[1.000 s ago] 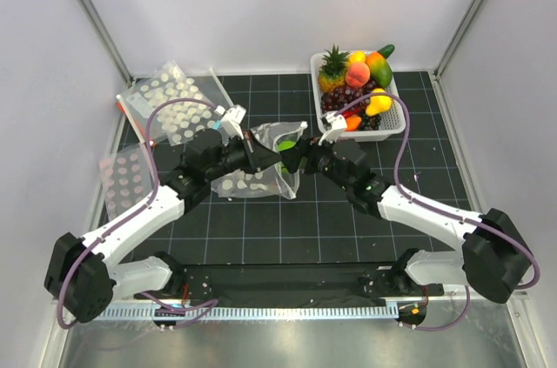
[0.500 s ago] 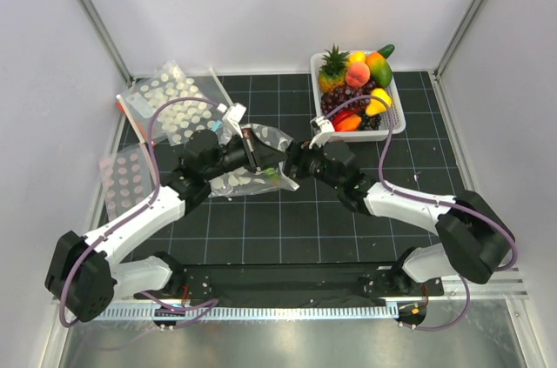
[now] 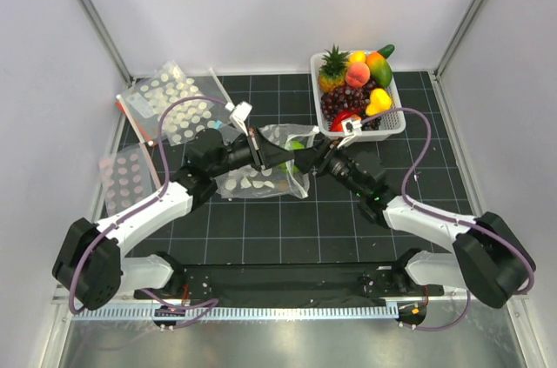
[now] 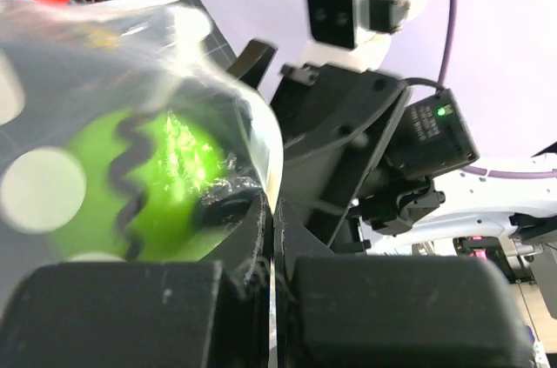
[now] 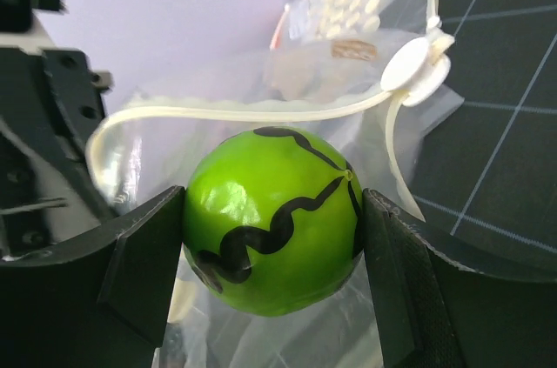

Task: Place the food in the zip-top bag and seal the zipper
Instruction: Place the fake fruit in the zipper food storage bag.

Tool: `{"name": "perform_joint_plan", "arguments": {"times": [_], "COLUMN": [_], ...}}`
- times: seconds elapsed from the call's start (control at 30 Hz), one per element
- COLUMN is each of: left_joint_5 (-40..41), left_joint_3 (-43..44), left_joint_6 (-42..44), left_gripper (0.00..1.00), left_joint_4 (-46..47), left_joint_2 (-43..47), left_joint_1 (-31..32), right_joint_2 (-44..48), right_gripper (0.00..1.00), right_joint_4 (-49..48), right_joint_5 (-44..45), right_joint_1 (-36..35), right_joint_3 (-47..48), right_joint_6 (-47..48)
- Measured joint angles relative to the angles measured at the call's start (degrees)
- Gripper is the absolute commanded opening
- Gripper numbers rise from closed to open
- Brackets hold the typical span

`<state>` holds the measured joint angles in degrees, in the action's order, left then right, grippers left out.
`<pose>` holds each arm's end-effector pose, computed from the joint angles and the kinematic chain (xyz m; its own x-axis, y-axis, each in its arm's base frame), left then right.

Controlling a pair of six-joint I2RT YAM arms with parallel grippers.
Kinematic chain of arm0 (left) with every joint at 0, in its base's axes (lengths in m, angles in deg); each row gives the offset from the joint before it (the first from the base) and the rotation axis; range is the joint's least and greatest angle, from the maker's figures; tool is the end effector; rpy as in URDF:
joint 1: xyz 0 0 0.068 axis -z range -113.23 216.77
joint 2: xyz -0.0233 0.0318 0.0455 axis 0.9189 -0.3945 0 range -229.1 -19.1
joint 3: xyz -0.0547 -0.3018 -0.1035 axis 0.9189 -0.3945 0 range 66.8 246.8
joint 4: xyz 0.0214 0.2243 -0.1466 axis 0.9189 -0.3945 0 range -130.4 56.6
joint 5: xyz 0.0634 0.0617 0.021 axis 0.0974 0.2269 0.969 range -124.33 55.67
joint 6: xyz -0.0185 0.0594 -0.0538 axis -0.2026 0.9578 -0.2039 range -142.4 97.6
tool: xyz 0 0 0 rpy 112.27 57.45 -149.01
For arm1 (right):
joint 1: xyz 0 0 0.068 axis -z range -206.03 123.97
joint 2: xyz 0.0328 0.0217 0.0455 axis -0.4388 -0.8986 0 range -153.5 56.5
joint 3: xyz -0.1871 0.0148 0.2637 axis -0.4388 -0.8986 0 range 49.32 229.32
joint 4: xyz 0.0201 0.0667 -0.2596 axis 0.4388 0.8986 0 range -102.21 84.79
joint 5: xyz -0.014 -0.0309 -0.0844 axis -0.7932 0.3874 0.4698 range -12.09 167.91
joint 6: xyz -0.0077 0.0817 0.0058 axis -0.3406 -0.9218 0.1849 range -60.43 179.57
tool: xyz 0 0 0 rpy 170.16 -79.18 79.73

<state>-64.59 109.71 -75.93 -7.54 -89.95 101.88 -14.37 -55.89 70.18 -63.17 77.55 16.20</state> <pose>0.2276 -0.2040 0.3420 -0.7485 -0.3229 -0.5792 0.5162 0.2645 -0.8146 0.2237 0.1815 0.2878 -0.4739 0.4947 -0.7284 -0.5229 0.5075 0.6849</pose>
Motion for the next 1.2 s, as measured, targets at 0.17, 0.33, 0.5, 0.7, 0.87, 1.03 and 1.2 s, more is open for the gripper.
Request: {"name": "perform_joint_plan", "arguments": {"times": [0.17, 0.33, 0.5, 0.7, 0.87, 1.03, 1.2], "left_joint_5": [0.2, -0.2, -0.9, -0.9, 1.3, 9.8, 14.3], "left_joint_3": [0.0, -0.1, -1.3, -1.6, -1.4, 0.3, 0.3], "left_joint_6": [0.4, 0.4, -0.3, -1.6, -0.9, 3.7, 6.2], "left_gripper": [0.00, 0.00, 0.00, 0.00, 0.00, 0.00, 0.00], "left_joint_4": [0.0, 0.3, 1.8, 4.0, 2.0, -9.6, -15.6], "left_joint_2": [0.2, 0.2, 0.2, 0.2, 0.5, 2.3, 4.4], "left_joint_1": [0.1, 0.1, 0.1, 0.0, 0.0, -0.1, -0.3], "right_joint_2": [3.1, -0.1, -4.2, -1.6, 3.1, 3.0, 2.7], "right_gripper": [0.27, 0.35, 0.73, 0.89, 0.87, 0.88, 0.98], "right_joint_4": [-1.5, -5.4, -4.9, 6.0, 14.4, 25.8, 29.0], "right_joint_5": [-1.0, -3.7, -5.4, -1.8, 2.5, 6.5, 8.1], "right_joint_1": [3.3, 3.5, 3.4, 0.8, 0.5, 0.5, 0.5], "right_joint_3": [-0.8, -0.5, 0.6, 4.1, 6.1, 11.8, 14.8], "right_joint_6": [-2.4, -5.1, -5.9, -1.0, 3.1, 6.3, 7.7]}}
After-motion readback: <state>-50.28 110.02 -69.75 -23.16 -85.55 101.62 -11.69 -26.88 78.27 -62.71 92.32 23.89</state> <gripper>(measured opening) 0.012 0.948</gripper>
